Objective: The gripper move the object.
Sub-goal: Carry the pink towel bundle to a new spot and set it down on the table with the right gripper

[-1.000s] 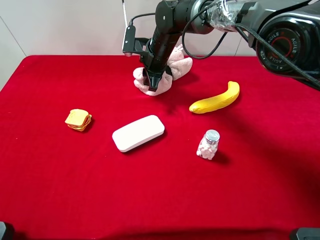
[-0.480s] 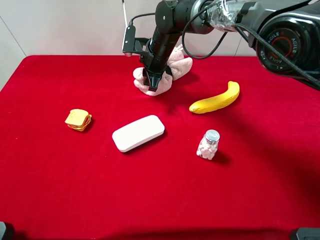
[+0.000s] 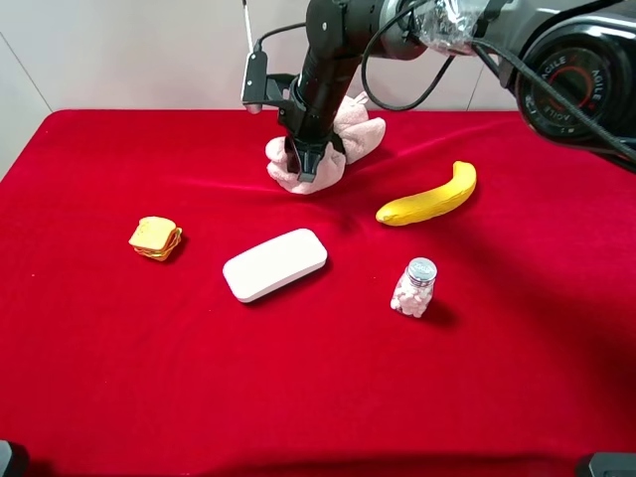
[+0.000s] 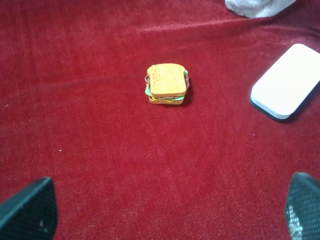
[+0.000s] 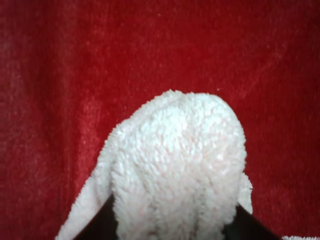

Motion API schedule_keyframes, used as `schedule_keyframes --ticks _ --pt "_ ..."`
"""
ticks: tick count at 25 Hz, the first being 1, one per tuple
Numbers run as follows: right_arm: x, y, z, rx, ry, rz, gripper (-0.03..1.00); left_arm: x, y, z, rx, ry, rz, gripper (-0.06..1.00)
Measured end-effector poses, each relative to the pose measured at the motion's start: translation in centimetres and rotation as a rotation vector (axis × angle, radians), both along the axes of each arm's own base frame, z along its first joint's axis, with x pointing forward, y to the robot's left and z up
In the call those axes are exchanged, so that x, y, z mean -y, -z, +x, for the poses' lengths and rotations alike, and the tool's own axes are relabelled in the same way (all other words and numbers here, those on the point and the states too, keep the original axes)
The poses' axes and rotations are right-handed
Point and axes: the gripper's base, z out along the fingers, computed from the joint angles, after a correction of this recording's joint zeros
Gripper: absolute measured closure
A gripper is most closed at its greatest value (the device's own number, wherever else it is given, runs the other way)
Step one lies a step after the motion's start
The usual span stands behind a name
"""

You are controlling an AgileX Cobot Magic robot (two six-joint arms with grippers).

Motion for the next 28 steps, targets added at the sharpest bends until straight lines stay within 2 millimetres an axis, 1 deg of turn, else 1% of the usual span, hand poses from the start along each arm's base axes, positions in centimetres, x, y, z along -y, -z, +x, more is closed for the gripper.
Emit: schedule_keyframes --ticks 5,11,17,23,28 --pt "0.2 -1.9 -0.1 0.029 0.000 0.005 0.76 0.0 0.0 0.0 0.000 0.000 0.000 0.05" --pt "0.7 -5.1 -0.3 0.075 0.002 0.001 0.76 0.0 0.0 0.0 0.000 0.000 0.000 0.05" --pt "1.2 -7.8 -0.8 0.100 0.016 0.008 0.76 0.0 0.0 0.0 0.000 0.000 0.000 0.05" --pt "1.9 -10.3 -1.7 0.087 0.029 0.001 0.76 0.0 0.0 0.0 0.000 0.000 0.000 0.05" --pt "3.0 -12.5 -2.8 0.059 0.061 -0.039 0.76 0.0 0.0 0.0 0.000 0.000 0.000 0.05"
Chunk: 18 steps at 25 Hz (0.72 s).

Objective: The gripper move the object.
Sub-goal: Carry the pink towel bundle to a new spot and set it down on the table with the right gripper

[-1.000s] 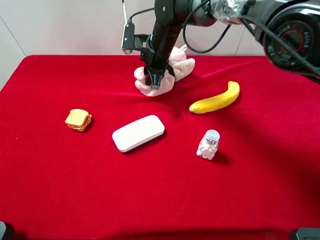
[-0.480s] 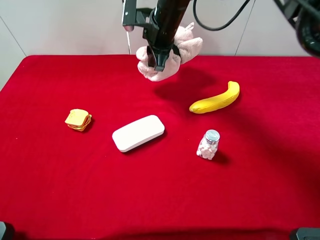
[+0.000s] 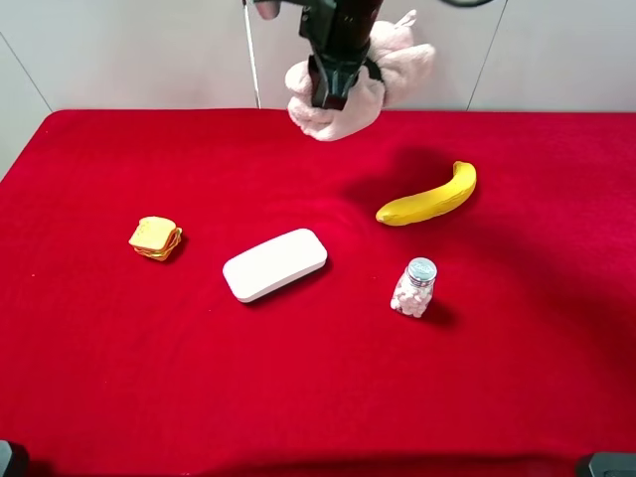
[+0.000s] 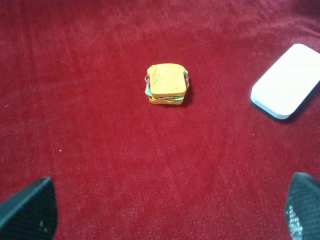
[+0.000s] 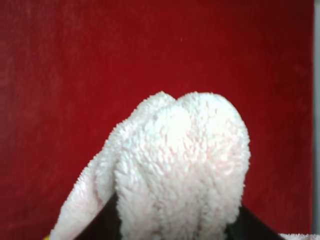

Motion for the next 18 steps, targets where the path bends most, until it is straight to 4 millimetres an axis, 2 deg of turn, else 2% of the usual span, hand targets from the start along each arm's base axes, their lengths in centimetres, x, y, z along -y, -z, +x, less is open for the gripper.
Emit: schedule_keyframes --ticks 8,14,18 --pt "1.6 -3.9 -1.9 -0.015 0.065 -0.009 0.76 0.0 0.0 0.0 0.000 0.000 0.000 0.05" --pt "3.6 -4.9 -4.3 -0.041 0.080 -0.023 0.76 0.0 0.0 0.0 0.000 0.000 0.000 0.05" --pt "5.8 -5.0 -5.7 -0.048 0.126 -0.019 0.76 0.0 0.0 0.0 0.000 0.000 0.000 0.05"
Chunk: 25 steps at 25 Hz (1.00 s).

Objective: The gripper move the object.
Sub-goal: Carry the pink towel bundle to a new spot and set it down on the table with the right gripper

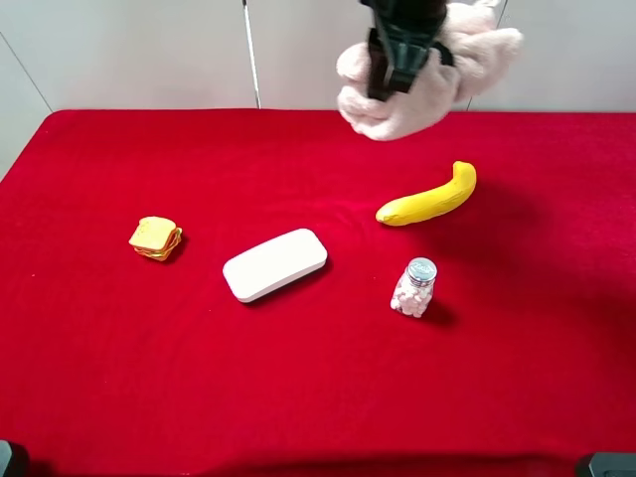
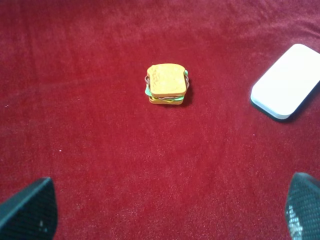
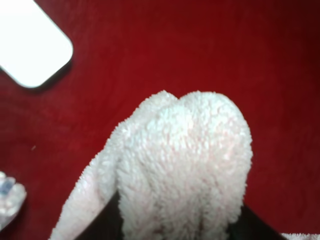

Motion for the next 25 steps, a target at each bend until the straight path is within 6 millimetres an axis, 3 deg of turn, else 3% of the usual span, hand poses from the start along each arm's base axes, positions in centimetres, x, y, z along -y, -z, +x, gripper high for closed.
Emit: schedule_keyframes --ticks 11,25 --pt "6.9 -1.0 -4.2 0.004 0.165 0.032 0.76 0.0 0.0 0.0 0.000 0.000 0.000 0.05" --pt "13.8 1.8 -6.9 -0.028 0.377 0.044 0.76 0.0 0.0 0.0 0.000 0.000 0.000 0.05"
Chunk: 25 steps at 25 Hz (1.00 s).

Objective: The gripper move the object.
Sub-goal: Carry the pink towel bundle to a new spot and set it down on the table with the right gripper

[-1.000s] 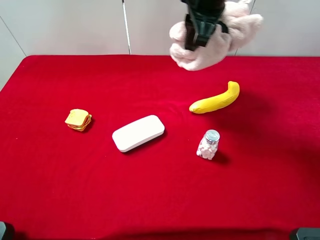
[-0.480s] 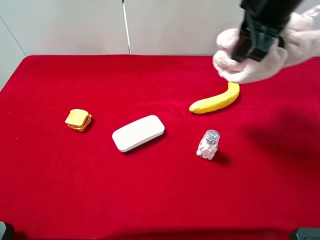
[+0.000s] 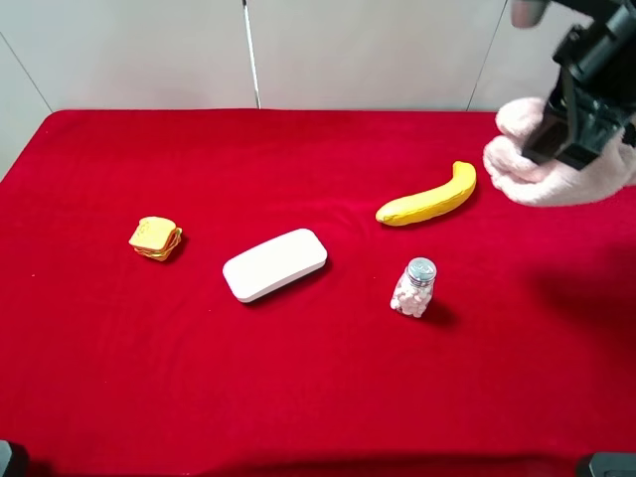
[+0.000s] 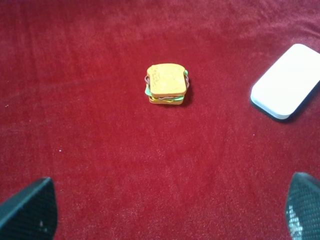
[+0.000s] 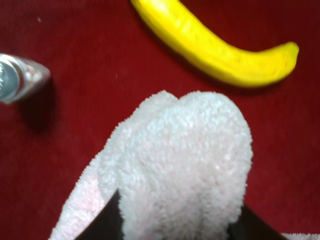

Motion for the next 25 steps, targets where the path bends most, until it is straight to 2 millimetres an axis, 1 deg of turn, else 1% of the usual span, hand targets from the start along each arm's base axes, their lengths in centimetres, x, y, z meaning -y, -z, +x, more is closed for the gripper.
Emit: schedule_keyframes --ticks 4,13,20,25 --pt "1.1 1.7 -0.1 -0.002 0.072 0.015 0.76 0.0 0.0 0.0 0.000 0.000 0.000 0.05" --pt "1.9 5.7 -0.9 0.025 0.131 0.056 0.76 0.0 0.0 0.0 0.000 0.000 0.000 0.05" --pt "1.9 7.9 -1.4 0.102 0.165 0.108 0.76 0.0 0.0 0.0 0.000 0.000 0.000 0.05" --pt "2.0 8.9 -1.9 0.116 0.174 0.112 0.76 0.0 0.0 0.0 0.000 0.000 0.000 0.05"
